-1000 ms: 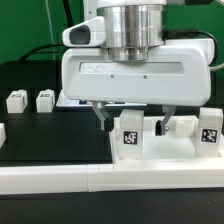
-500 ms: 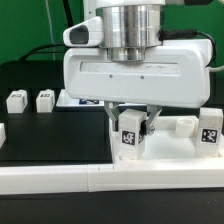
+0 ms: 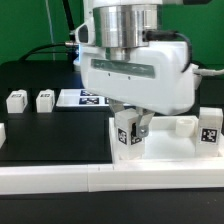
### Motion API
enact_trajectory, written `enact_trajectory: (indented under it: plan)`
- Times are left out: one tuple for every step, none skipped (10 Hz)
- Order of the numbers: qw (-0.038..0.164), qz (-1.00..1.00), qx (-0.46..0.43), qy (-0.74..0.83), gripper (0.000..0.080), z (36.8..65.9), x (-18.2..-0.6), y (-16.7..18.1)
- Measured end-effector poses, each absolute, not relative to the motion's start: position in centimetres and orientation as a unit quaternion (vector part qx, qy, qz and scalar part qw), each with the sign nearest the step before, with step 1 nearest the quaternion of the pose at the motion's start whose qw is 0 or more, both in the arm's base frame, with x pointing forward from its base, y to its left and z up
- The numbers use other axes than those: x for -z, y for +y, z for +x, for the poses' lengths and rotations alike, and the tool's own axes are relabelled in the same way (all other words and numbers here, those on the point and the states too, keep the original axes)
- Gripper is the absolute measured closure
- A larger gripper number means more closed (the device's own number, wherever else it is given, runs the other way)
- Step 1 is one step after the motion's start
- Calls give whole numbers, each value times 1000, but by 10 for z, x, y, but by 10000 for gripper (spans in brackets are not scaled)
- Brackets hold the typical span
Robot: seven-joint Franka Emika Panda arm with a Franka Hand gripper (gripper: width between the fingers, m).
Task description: Assemble square table
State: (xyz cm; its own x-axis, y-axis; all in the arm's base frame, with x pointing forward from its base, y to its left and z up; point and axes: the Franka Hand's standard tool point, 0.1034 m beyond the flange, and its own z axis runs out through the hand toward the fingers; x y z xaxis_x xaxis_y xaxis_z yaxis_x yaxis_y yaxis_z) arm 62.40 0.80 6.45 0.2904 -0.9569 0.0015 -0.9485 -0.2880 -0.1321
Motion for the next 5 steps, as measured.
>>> enact_trajectory:
  plan:
    - [60,-740,25,669,511,625,-66,11]
    - [69,-684,13,726,509,626,-67,13]
    - [77,-647,6,759,509,626,-67,11]
    - [79,-631,3,772,509,626,-67,11]
    - [78,-602,1,794,509,626,-66,10]
